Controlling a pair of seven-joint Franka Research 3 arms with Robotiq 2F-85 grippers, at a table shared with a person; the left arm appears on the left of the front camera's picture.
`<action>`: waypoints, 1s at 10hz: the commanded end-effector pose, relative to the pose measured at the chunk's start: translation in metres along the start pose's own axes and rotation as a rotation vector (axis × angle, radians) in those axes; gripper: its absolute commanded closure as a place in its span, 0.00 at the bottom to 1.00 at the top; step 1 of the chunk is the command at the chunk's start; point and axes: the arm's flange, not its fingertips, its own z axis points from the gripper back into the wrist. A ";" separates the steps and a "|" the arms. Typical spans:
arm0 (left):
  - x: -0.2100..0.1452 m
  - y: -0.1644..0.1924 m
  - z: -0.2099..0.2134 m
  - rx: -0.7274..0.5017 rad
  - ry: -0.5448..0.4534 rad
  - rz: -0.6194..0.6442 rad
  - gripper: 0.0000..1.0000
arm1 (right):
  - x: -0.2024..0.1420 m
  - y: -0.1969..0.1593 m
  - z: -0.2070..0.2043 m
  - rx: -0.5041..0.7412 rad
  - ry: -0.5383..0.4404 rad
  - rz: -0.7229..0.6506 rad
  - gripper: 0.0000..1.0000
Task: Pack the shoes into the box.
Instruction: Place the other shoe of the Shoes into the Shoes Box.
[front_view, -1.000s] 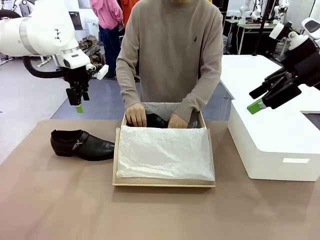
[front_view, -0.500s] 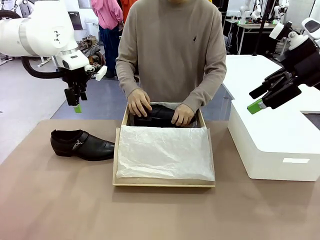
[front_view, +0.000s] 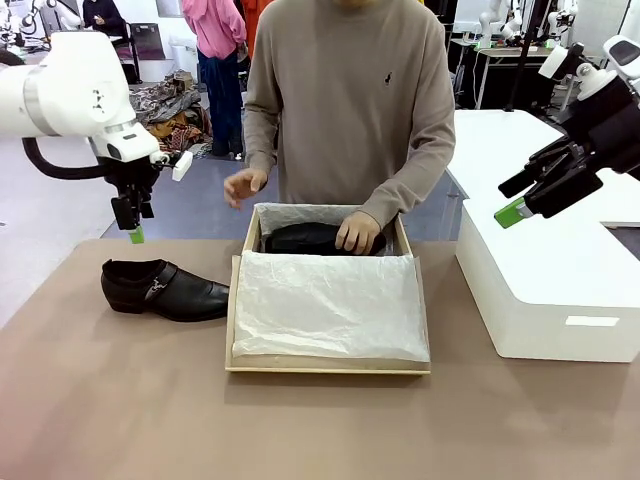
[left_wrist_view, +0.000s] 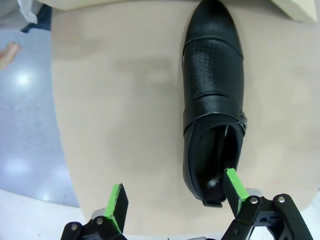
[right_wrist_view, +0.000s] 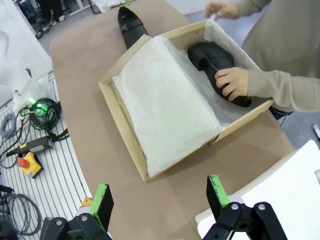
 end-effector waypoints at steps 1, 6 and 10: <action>-0.002 0.000 -0.014 -0.015 -0.003 0.011 0.00 | 0.002 0.000 -0.001 0.017 -0.025 0.009 0.00; -0.009 0.004 -0.024 -0.036 0.009 -0.025 0.00 | 0.002 0.000 -0.001 0.017 -0.025 0.009 0.00; -0.004 0.005 -0.032 -0.051 0.006 0.006 0.00 | 0.002 0.000 -0.001 0.017 -0.025 0.009 0.00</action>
